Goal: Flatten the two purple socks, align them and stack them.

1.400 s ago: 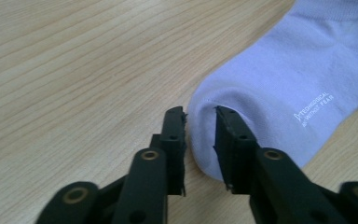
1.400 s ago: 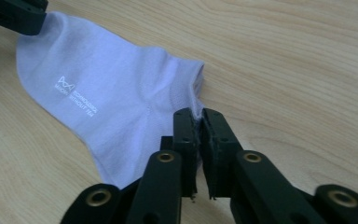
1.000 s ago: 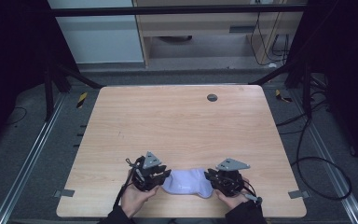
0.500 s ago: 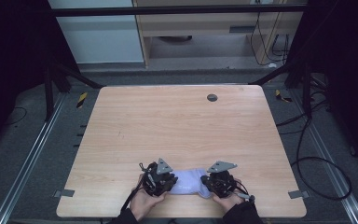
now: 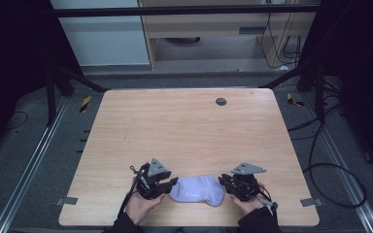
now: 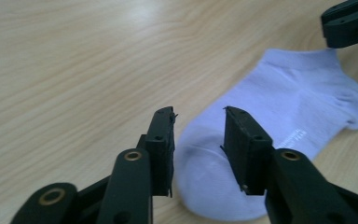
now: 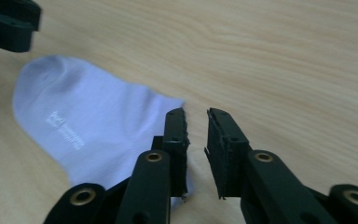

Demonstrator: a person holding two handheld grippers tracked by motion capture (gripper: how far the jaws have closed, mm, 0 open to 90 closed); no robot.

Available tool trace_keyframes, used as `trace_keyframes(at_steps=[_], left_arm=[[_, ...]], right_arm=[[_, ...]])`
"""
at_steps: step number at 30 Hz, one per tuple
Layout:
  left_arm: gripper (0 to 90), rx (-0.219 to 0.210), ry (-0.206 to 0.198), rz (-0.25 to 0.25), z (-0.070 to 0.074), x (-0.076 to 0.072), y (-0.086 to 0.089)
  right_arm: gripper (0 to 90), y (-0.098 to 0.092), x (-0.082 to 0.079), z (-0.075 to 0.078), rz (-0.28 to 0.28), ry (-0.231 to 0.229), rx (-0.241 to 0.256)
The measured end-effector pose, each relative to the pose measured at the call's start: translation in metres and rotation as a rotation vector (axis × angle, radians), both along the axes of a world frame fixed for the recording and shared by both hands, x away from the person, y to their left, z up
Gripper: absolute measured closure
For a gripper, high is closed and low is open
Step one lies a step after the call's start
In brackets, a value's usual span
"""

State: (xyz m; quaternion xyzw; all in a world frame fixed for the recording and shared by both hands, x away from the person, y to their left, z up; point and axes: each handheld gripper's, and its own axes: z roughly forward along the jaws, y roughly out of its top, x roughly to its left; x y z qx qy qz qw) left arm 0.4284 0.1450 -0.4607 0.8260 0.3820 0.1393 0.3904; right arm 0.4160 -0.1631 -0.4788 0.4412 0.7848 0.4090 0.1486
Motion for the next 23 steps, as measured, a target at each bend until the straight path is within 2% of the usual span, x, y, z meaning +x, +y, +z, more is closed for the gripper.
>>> trace_keyframes(at_steps=[3,4,5,9,16,23], left_arm=[[52.4,-0.007,-0.023,0.037,0.003,0.005,0.014],[48.0,-0.007,-0.023,0.037,0.003,0.005,0.014],[48.0,-0.012,-0.025,0.042,0.003,0.006,0.017],[41.4,-0.009,-0.038,0.081,0.003,0.011,0.033],[34.5,0.004,-0.039,0.148,-0.001,0.020,0.063],[28.5,-0.010,-0.065,0.213,-0.005,0.024,0.096]], right_arm=[[69.4,-0.011,0.004,0.000,-0.041,-0.032,0.003],[69.4,-0.011,0.004,0.000,-0.041,-0.032,0.003],[64.1,-0.018,0.007,0.000,-0.069,-0.050,0.000],[50.7,-0.036,0.013,-0.001,-0.152,-0.077,-0.009],[32.9,-0.064,0.019,-0.005,-0.248,-0.072,-0.006],[19.8,-0.078,0.023,-0.011,-0.287,-0.056,-0.018]])
